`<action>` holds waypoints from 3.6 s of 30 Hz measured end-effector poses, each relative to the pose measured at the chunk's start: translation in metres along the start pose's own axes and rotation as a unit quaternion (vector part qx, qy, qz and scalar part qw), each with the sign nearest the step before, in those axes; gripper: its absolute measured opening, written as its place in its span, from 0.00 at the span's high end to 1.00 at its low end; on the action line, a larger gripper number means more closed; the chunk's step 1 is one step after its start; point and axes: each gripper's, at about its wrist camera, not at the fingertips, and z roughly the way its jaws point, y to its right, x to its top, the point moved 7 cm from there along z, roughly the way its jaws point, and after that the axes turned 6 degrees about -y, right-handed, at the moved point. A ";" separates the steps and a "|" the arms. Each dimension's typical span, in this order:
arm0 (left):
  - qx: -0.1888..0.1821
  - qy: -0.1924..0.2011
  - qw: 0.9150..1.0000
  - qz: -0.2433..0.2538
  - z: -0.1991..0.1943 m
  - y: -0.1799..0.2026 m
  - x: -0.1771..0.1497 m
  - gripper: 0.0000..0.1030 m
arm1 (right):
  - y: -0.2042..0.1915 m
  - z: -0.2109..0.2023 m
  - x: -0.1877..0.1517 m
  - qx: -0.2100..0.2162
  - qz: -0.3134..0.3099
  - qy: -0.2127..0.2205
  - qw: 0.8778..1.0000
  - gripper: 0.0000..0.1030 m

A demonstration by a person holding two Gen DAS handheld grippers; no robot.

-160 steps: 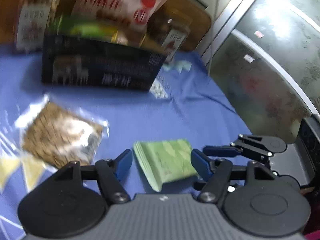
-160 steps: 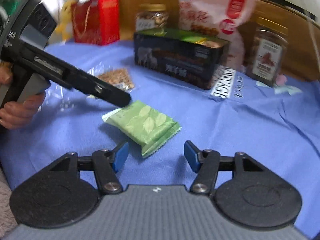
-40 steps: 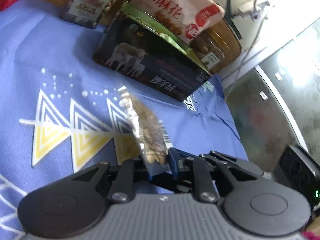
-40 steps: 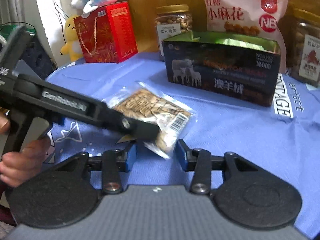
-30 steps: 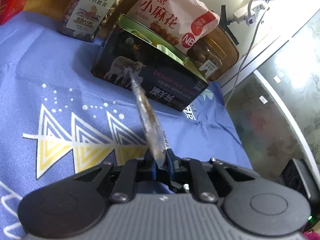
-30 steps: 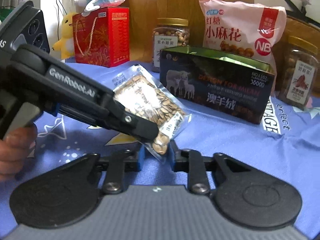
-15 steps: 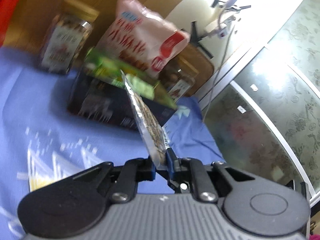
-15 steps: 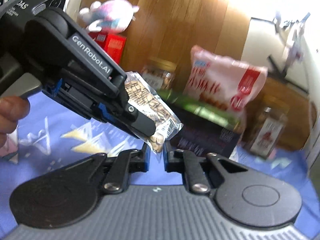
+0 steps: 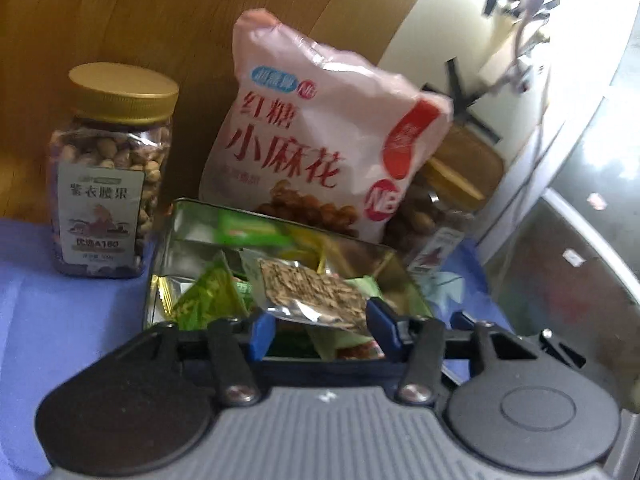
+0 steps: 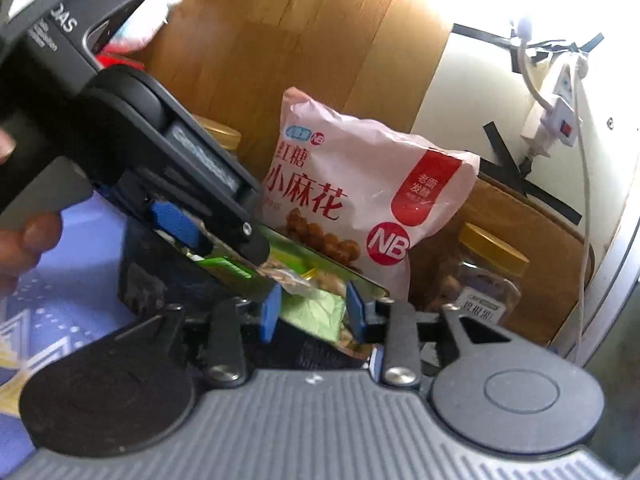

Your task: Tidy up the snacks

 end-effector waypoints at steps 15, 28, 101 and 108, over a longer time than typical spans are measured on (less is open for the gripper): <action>0.070 0.003 0.997 0.025 -0.066 0.006 -0.098 0.51 | -0.033 -0.050 -0.063 0.141 0.226 -0.089 0.960 0.60; 0.153 -0.001 0.988 0.033 -0.087 0.010 -0.144 0.00 | -0.062 -0.082 -0.079 0.151 0.270 -0.117 0.944 0.48; 0.288 -0.041 0.953 0.089 -0.096 0.017 -0.149 0.00 | -0.048 -0.094 -0.079 0.128 0.314 -0.106 0.935 0.22; 0.289 -0.046 0.952 0.086 -0.095 0.017 -0.150 0.00 | -0.047 -0.095 -0.079 0.128 0.315 -0.105 0.935 0.22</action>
